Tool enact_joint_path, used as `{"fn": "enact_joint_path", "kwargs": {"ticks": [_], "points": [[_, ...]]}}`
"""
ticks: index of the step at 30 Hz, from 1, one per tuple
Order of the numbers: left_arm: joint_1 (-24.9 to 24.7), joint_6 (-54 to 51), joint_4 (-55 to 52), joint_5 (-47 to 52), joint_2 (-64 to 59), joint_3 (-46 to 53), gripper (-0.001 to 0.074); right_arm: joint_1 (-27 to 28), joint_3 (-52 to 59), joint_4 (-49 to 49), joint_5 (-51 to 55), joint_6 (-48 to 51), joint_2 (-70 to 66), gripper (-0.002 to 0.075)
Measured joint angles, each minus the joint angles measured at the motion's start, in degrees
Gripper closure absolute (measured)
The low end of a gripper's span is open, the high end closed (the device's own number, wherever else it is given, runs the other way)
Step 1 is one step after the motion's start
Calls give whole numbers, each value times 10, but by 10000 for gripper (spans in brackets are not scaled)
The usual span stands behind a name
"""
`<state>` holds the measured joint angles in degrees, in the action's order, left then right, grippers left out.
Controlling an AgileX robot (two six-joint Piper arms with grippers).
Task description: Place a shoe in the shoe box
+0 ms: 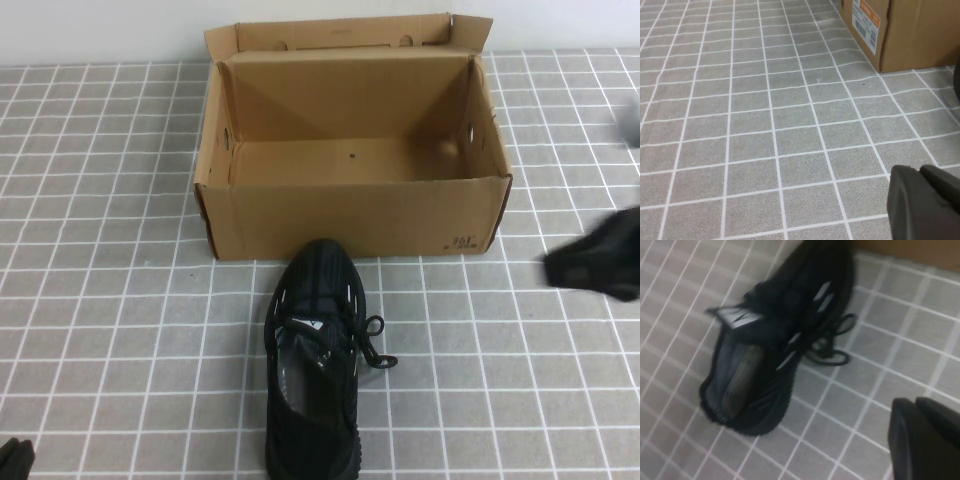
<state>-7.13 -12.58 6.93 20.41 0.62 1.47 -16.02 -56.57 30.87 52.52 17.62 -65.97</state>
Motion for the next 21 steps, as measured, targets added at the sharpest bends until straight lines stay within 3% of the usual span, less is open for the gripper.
{"fn": "enact_joint_path", "kwargs": {"ticks": [6,11,16,19,21], "points": [[0,0,0,0,0,0,736,-164,-100,-87,7,-14,-114,742],[0,0,0,0,0,0,736,-245,-181,-122,19,28,-192,707],[0,0,0,0,0,0,736,-295,-259,-126,61,85,-273,517],[0,0,0,0,0,0,736,-302,-298,-129,79,93,-318,365],[0,0,0,0,0,0,736,-302,-318,-137,81,95,-341,309]]}}
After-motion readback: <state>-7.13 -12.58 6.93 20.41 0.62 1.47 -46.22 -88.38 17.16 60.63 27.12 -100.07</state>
